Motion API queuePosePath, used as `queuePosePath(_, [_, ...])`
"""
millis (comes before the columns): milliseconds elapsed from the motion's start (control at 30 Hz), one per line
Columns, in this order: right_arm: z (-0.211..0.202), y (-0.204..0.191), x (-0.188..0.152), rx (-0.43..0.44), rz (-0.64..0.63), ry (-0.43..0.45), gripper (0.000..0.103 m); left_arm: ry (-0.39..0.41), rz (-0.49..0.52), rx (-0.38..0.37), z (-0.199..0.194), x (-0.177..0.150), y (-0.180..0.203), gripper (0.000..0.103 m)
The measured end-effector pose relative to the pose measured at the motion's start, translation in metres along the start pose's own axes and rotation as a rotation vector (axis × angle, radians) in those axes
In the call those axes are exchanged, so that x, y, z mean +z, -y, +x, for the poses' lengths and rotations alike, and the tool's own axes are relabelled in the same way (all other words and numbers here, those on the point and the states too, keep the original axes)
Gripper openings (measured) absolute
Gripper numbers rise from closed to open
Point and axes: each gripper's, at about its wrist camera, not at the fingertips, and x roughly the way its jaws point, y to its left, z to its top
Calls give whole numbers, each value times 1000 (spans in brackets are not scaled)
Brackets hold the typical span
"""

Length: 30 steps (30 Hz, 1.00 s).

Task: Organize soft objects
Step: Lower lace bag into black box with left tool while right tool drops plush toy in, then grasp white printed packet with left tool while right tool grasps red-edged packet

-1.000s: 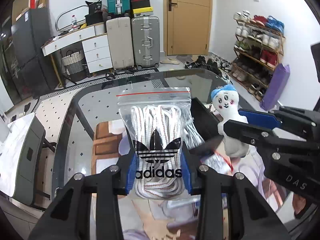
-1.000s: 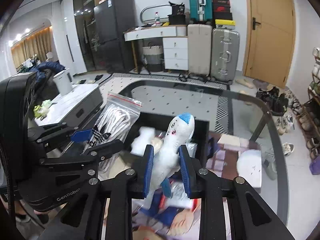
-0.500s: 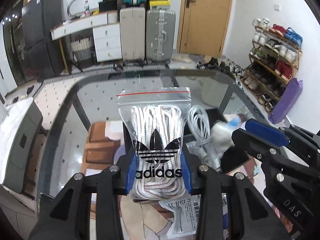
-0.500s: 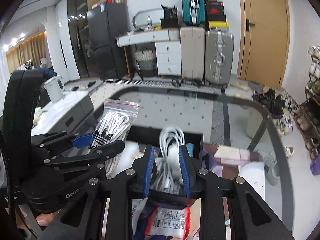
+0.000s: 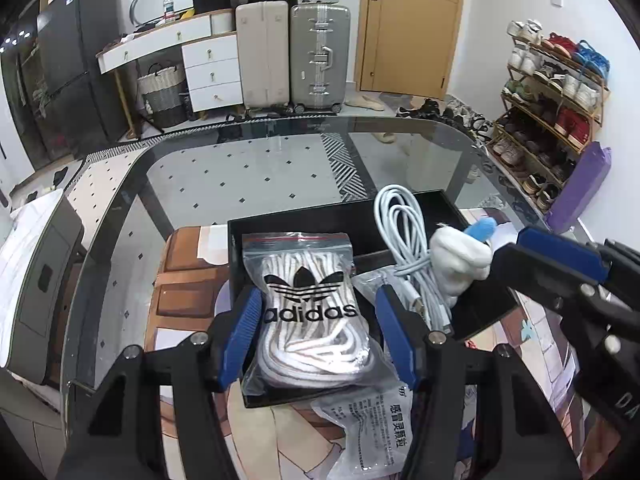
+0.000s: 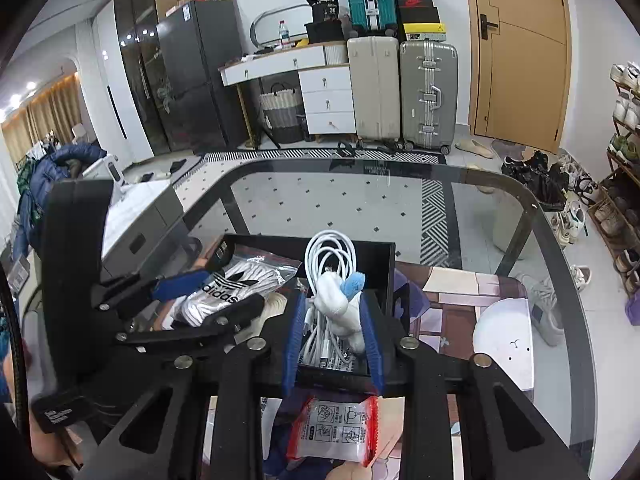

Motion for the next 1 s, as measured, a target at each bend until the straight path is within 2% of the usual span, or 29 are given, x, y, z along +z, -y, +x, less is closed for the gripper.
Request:
queuePosePath(67, [-4, 2, -1, -6, 1, 5, 36, 16, 16, -6, -6, 0, 3, 65])
queuePosePath(133, [-8, 4, -2, -14, 5, 5, 38, 36, 30, 6, -13, -1, 5, 76])
queuePosePath(167, [-9, 6, -4, -13, 8, 5, 40, 50, 34, 15, -18, -2, 5, 77])
queuePosePath(267, [-13, 9, -6, -10, 10, 3, 48, 72, 43, 21, -29, 0, 5, 77])
queuePosePath(533, [-23, 17, -26, -4, -5, -53, 49, 53, 61, -16, -54, -13, -2, 78])
queuePosePath(667, [-19, 23, -39, 1, -5, -99, 49, 64, 85, -4, -66, -25, -5, 78])
queuePosePath(800, [-9, 27, -53, 6, -5, -156, 51, 35, 41, -19, -66, -38, -17, 78])
queuePosePath(933, [3, 23, -65, 15, -16, -206, 57, -2, 24, -49, -60, -51, -21, 78])
queuePosePath(1000, [11, 19, -70, 20, -30, -242, 67, -16, 42, -48, -54, -56, -20, 78])
